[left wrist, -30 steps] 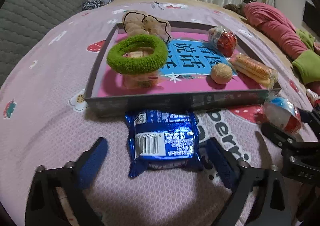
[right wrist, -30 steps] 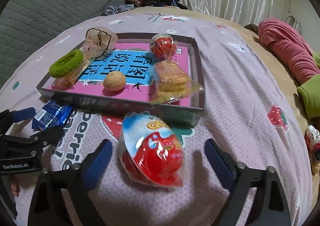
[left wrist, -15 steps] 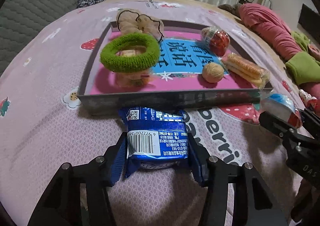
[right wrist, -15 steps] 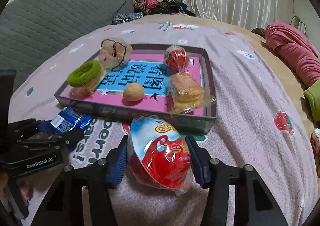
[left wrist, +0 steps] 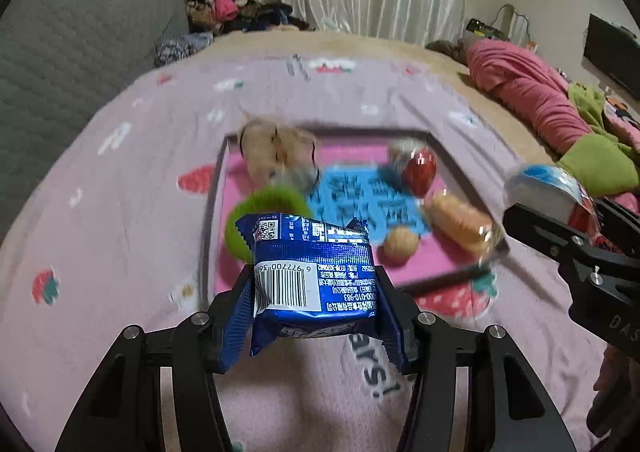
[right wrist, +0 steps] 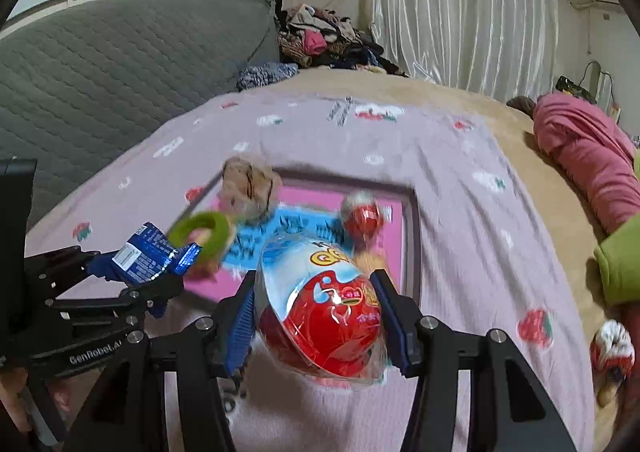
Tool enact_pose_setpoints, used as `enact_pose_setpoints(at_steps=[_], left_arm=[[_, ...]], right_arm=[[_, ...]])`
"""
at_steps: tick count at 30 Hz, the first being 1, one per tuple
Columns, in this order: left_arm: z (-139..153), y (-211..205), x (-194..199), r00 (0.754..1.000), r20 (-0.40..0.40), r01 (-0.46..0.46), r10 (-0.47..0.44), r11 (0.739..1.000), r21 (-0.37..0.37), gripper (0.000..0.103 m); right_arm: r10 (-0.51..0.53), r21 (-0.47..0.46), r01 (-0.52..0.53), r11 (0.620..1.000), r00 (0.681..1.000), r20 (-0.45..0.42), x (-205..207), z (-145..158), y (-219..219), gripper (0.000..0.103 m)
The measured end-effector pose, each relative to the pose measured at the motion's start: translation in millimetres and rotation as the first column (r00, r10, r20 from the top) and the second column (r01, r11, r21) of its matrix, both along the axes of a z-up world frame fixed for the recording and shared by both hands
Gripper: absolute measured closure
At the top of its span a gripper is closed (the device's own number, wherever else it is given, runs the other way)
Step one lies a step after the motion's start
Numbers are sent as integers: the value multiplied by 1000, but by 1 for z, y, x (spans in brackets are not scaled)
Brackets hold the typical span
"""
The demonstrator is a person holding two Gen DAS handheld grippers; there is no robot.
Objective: Organize objects
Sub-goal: 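Carry the blue snack pack with the left tool while the right tool carries the egg toy over the tray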
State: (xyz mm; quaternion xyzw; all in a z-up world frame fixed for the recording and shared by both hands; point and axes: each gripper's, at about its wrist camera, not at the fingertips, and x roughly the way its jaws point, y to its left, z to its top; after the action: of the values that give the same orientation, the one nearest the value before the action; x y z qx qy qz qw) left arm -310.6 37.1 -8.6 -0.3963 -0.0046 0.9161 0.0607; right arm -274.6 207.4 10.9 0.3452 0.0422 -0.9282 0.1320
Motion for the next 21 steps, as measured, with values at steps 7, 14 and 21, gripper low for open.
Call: enact_pose_setpoints(at_steps=[7, 14, 21], left_arm=[[20, 0, -29, 999, -47, 16, -17, 1000, -15, 46], [15, 2, -68, 997, -70, 16, -16, 1000, -1, 46], [-13, 8, -97, 997, -76, 13, -12, 1000, 8, 46]], right_arm=[[7, -18, -8, 1000, 998, -55, -31, 25, -6, 48], [0, -51, -4, 999, 997, -81, -60, 21, -6, 48], [-6, -39, 4, 999, 999, -42, -82, -17, -9, 48]])
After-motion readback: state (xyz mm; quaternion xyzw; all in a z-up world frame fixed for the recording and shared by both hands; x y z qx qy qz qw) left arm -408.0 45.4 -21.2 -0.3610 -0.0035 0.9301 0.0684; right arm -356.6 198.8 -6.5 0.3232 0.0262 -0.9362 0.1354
